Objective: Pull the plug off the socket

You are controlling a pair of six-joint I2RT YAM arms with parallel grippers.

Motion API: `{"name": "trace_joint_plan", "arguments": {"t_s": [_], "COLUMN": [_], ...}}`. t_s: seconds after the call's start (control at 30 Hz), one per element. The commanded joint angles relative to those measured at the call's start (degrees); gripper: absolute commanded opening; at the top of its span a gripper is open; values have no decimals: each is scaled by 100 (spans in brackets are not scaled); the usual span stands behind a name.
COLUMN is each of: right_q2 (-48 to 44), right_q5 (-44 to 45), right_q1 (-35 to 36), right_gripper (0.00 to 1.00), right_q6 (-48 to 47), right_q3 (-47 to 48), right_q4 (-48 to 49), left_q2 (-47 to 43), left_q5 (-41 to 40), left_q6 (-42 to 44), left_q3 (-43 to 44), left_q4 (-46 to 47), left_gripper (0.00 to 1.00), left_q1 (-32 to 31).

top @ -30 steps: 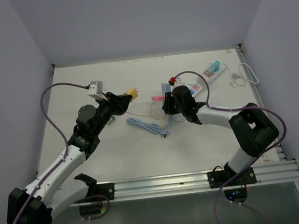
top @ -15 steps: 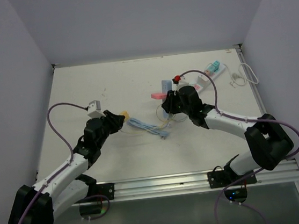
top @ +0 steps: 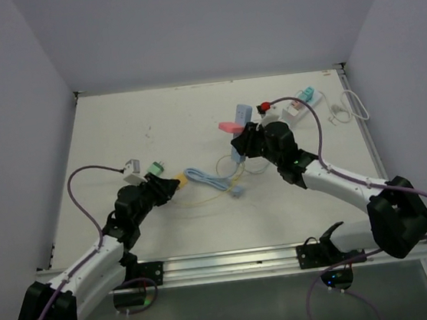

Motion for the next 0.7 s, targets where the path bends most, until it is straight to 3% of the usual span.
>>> {"name": "trace_joint_plan", "arguments": {"t_s": [0.0,0.27,0.43,0.67], "right_q2": [-404,7,395,457], "right_q5": [391,418,-222,127], "right_q1": [-3,-3,-3,163], "right_gripper": [0,0,0,0], "right_q6": [341,508,858,535], "right_q3": [379,1723,2777,2411], "right_q4": [1066,1454,1401,1243], "left_q2": [-292,-327,-283,-327], "left_q5": [502,960,1215,1514], "left_q6": [80,414,414,248], "left_q3": [58,612,998,1665], "left_q4": [489,102,181,330], "left_gripper": [0,0,0,0], "left_q1": [24,24,15,-73]}}
